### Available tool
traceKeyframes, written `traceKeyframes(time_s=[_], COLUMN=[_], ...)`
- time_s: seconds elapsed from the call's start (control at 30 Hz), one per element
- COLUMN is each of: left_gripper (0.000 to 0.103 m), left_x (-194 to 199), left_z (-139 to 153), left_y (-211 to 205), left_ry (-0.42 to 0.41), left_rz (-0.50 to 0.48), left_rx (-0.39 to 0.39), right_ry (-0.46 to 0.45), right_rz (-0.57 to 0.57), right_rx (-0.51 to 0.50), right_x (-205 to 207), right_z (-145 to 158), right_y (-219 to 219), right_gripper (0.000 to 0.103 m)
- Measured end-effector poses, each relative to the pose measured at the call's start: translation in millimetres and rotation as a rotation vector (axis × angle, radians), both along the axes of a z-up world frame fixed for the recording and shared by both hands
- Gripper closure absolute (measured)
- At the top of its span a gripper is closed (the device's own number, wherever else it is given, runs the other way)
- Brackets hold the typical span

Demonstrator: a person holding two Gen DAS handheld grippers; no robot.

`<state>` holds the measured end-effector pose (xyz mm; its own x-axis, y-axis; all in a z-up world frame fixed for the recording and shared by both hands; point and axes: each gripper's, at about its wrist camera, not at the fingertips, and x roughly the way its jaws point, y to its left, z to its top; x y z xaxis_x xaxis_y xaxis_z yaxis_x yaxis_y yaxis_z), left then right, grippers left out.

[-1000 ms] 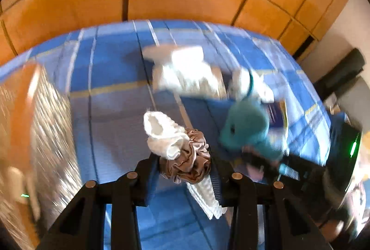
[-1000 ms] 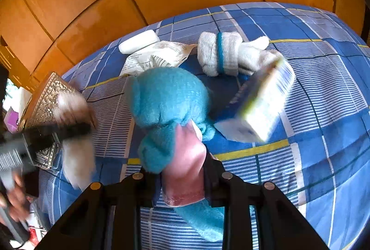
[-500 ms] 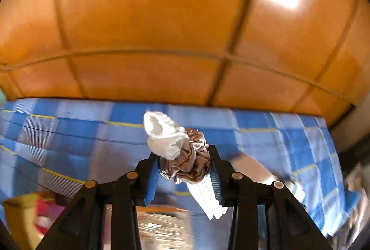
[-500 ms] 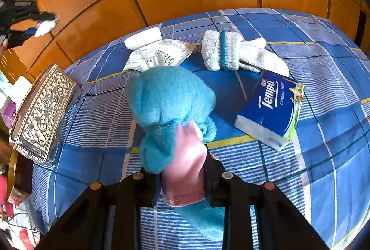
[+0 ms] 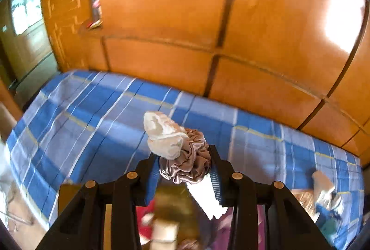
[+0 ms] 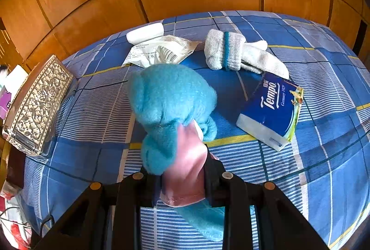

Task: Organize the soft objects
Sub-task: 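Lower the sock bundle into the tray with the left tool while the right tool carries the plush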

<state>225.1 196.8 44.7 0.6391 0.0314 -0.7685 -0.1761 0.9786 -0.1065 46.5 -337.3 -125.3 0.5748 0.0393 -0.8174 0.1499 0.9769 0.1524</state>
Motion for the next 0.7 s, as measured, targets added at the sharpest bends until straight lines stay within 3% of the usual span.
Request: traceKeyframes(time_s=[0.13, 0.43, 0.7], left_gripper=[0.064, 0.063, 0.058], left_x=[-47, -130, -141], left_z=[-25, -83, -127], left_y=[32, 59, 80], left_ry=[0.014, 0.078, 0.144], left_rz=[0.014, 0.058, 0.121], left_rx=[-0.039, -0.126, -0.112], right_ry=[0.004, 0.016, 0.034], right_rz=[-0.005, -0.011, -0.024], right_rx=[-0.033, -0.121, -0.153], right_x=[-1, -1, 2], right_z=[0, 0, 0], right_y=[4, 16, 21], right_gripper=[0.074, 0.074, 0.074])
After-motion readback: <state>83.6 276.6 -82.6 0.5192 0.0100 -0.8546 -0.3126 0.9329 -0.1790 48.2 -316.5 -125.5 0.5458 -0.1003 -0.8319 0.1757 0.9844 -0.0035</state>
